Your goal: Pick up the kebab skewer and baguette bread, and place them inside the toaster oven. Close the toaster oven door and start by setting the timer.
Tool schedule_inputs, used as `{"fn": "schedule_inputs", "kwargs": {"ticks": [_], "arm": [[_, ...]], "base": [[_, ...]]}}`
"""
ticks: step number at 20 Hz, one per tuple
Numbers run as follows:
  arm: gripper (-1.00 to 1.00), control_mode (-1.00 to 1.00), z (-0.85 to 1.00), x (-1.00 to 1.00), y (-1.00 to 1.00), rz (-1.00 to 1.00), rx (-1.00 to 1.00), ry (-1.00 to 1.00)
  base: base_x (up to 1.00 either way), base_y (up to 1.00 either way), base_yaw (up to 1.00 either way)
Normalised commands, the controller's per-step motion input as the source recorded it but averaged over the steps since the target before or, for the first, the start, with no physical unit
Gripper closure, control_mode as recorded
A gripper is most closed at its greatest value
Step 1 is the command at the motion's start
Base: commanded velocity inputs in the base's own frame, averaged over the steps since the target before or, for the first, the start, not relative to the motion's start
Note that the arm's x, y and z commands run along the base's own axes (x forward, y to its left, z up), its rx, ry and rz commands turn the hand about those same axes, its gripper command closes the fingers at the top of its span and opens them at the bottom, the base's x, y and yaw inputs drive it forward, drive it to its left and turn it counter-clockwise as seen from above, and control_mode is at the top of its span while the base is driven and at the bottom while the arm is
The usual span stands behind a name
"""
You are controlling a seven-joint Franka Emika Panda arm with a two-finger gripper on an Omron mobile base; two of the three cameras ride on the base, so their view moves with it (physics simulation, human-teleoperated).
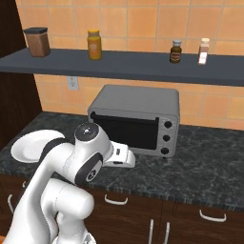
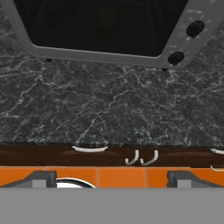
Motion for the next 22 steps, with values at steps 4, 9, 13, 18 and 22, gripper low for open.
{"fn": "schedule_inputs", "kwargs": {"ticks": [4, 9, 13, 18, 22], "arm": [[-1.0, 1.0, 0.0, 0.0, 0.0, 0.0, 0.0, 0.0], [-1.0, -1.0, 0.0, 0.0, 0.0, 0.0, 0.0, 0.0], [-1.0, -1.0, 0.0, -0.03, 0.0, 0.0, 0.0, 0.0], [-1.0, -1.0, -0.07, -0.25, -0.05, 0.02, -0.02, -0.02], [-1.0, -1.0, 0.14, -0.26, -0.12, 0.06, 0.0, -0.35]], "base": [[0.0, 0.0, 0.0], [0.0, 0.0, 0.0], [0.0, 0.0, 0.0], [0.0, 0.0, 0.0], [0.0, 0.0, 0.0]]}}
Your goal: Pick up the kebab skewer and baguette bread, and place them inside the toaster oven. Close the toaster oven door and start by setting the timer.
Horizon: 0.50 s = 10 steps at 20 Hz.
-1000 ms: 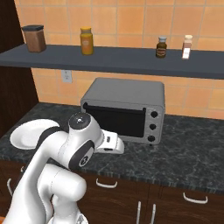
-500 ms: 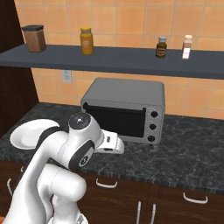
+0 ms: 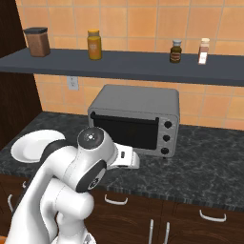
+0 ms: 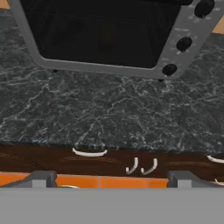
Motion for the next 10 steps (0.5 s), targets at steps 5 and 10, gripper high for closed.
{"fn": "schedule_inputs", "kwargs": {"ticks": [5, 10], "arm": [[-1.0, -1.0, 0.16, -0.03, -0.14, 0.0, 0.0, -0.33], [-1.0, -1.0, 0.01, -0.02, -0.29, 0.0, 0.0, -0.27]], "base": [[0.0, 0.0, 0.0], [0.0, 0.0, 0.0]]}}
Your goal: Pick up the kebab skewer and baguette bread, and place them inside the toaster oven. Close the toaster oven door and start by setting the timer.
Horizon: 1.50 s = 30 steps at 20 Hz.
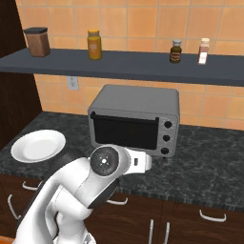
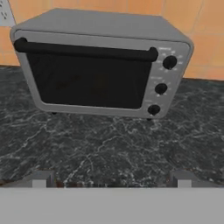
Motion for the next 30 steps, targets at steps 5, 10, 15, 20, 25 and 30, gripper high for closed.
{"fn": "schedule_inputs", "kwargs": {"ticks": [5, 10, 15, 20, 25, 30], "arm": [[-1.0, -1.0, 0.0, 0.0, -0.05, 0.0, 0.0, -0.21], [-1.0, -1.0, 0.0, 0.0, -0.18, 0.0, -0.01, -0.22], [-1.0, -1.0, 0.0, 0.0, -0.28, 0.0, -0.03, -0.26], [-1.0, -1.0, 0.0, 0.0, -0.05, 0.0, -0.01, -0.16], [-1.0, -1.0, -0.09, 0.0, -0.01, 0.0, 0.0, -0.07], [-1.0, -1.0, -0.18, 0.0, -0.06, 0.0, 0.0, 0.0]], "base": [[0.0, 0.0, 0.0], [0.0, 0.0, 0.0], [0.0, 0.0, 0.0], [0.0, 0.0, 0.0], [0.0, 0.0, 0.0], [0.0, 0.0, 0.0]]}}
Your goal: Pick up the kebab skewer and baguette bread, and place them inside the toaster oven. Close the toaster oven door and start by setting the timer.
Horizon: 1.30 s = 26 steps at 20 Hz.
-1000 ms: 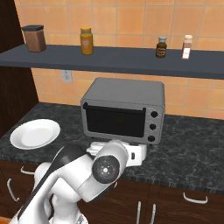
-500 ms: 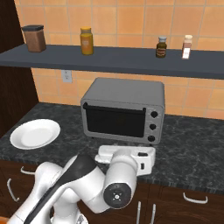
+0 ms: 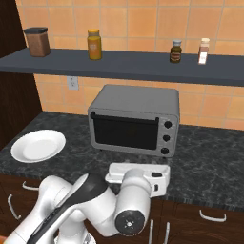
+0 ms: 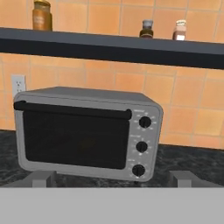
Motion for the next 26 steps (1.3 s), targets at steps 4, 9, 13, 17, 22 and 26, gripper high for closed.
{"fn": "schedule_inputs", "kwargs": {"ticks": [4, 9, 13, 17, 22, 26], "arm": [[-1.0, -1.0, -0.1, 0.07, -0.04, 0.0, 0.0, 0.0], [-1.0, -1.0, -0.03, 0.17, -0.12, 0.0, 0.0, 0.0], [-1.0, -1.0, -0.09, 0.24, -0.07, 0.0, 0.0, 0.0], [-1.0, -1.0, -0.18, 0.19, -0.01, 0.0, 0.0, 0.0], [-1.0, -1.0, -0.19, 0.18, -0.13, 0.0, 0.0, 0.0], [-1.0, -1.0, -0.14, 0.23, -0.15, 0.0, 0.0, 0.0]], "base": [[0.0, 0.0, 0.0], [0.0, 0.0, 0.0], [0.0, 0.0, 0.0], [0.0, 0.0, 0.0], [0.0, 0.0, 0.0], [0.0, 0.0, 0.0]]}}
